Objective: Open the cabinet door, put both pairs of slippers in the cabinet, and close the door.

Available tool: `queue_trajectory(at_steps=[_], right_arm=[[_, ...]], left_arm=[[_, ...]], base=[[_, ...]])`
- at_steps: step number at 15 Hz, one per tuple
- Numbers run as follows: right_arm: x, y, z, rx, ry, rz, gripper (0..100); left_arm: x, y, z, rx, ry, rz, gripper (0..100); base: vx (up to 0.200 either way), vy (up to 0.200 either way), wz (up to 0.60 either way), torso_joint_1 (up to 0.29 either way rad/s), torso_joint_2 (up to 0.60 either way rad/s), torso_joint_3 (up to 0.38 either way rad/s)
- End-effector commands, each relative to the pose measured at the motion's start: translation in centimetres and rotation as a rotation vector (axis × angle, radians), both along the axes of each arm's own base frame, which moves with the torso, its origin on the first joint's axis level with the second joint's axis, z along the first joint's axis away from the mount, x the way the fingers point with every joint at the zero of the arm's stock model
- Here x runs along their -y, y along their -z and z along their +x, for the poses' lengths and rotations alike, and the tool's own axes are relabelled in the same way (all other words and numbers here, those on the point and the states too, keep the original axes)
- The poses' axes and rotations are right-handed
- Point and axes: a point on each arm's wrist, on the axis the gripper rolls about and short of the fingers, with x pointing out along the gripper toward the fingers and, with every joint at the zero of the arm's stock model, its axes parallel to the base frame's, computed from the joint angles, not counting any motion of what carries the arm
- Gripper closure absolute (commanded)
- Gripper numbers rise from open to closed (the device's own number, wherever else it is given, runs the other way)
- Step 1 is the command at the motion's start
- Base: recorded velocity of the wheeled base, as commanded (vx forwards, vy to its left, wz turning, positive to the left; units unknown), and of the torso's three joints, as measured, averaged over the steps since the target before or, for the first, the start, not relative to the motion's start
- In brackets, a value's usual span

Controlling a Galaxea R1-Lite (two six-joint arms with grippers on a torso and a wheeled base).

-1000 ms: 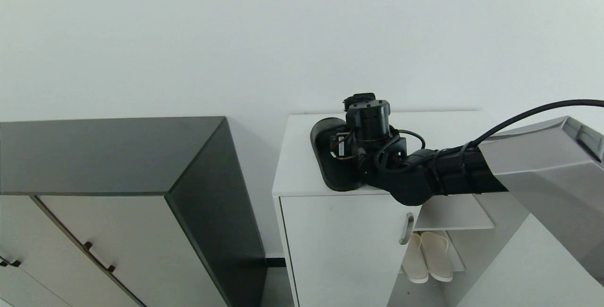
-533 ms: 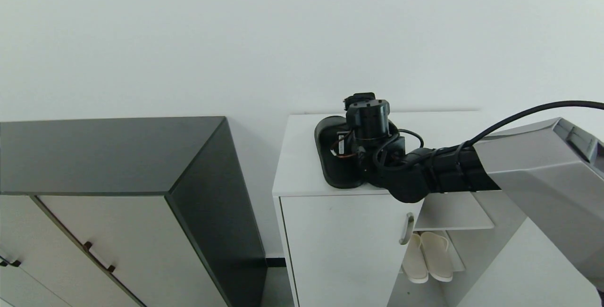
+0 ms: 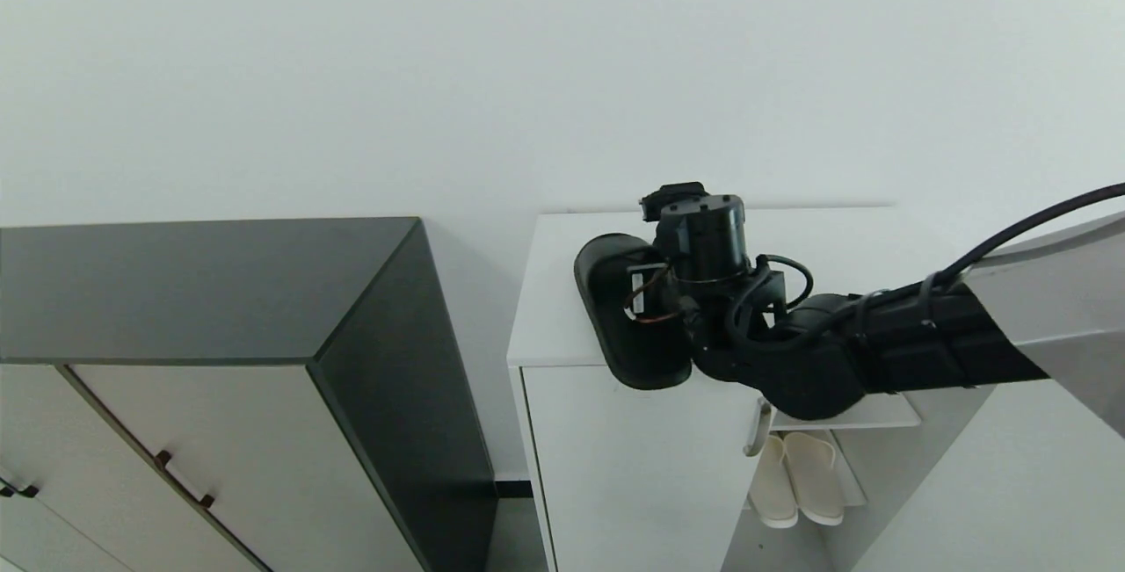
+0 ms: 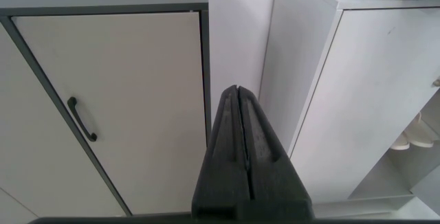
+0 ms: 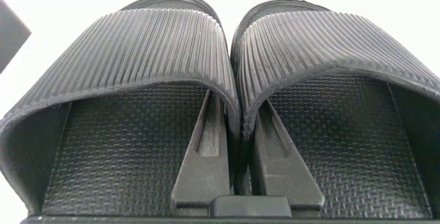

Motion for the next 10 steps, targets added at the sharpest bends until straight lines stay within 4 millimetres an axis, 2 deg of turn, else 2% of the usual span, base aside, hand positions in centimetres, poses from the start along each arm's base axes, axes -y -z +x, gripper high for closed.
queue_trajectory(at_steps=[1, 3, 4, 10], right_arm=[[3.2, -1.0, -4.7, 0.014, -0.077, 0.026, 100], [5.9, -0.8, -8.4, 0.008, -0.187, 0.037, 100], [6.4, -1.3, -9.2, 0.014, -0.224, 0.044, 100], [6.0, -0.6, -9.9, -0.005, -0.270, 0.011, 100]], left_arm=[[0.0, 0.0, 0.0, 0.000, 0.000, 0.000, 100], [0.0, 0.0, 0.0, 0.000, 0.003, 0.000, 100], [0.0, 0.0, 0.0, 0.000, 0.000, 0.000, 100], [0.0, 0.0, 0.0, 0.000, -0.011, 0.005, 100]], base=[[0.000, 0.000, 0.00, 0.000, 0.00, 0.000], [0.000, 0.000, 0.00, 0.000, 0.00, 0.000], [0.000, 0.000, 0.00, 0.000, 0.00, 0.000], [0.000, 0.000, 0.00, 0.000, 0.00, 0.000]])
